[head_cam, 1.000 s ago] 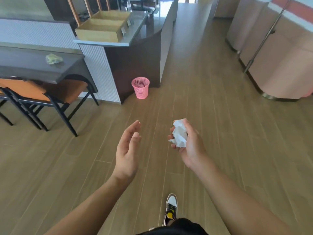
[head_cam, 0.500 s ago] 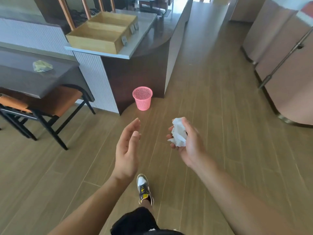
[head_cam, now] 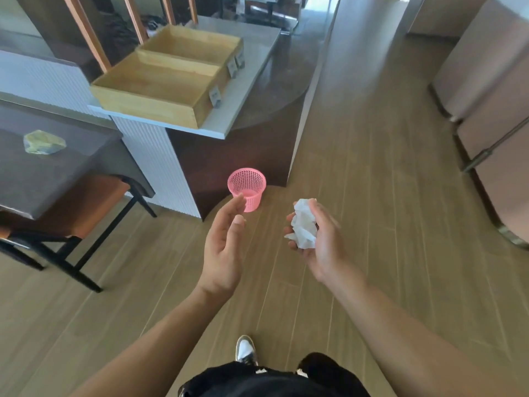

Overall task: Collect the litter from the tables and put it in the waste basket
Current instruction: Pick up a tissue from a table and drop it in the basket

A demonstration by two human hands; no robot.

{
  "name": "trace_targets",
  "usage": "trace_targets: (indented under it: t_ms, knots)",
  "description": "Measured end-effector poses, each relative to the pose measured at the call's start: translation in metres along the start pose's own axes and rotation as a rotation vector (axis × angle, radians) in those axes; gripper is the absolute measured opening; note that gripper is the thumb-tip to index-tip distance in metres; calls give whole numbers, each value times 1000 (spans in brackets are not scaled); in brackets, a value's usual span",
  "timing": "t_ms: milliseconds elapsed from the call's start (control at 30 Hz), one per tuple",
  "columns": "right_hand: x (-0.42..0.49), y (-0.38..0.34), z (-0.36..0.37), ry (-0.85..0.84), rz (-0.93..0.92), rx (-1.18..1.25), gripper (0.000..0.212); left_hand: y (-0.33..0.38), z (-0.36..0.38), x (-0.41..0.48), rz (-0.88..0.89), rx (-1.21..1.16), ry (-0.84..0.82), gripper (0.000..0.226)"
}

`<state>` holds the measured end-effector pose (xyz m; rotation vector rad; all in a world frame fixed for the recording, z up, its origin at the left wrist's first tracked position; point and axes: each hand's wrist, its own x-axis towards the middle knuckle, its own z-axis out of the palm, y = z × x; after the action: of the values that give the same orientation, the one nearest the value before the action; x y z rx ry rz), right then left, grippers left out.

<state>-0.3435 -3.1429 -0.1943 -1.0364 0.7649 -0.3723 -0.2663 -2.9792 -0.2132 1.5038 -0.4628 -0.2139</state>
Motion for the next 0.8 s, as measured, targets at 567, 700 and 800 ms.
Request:
trace_targets:
  t_ms: [567,700,800]
  knots:
    - [320,-54,5,-108,157,-161,49,-103,122,235,-161,55,280,39]
    - [394,-53,4,-173,240,-209,44,-135,148,287,-208,48,371,41]
    - [448,-37,7,-213,305,-243,49,-172,156,319,-237,48,428,48]
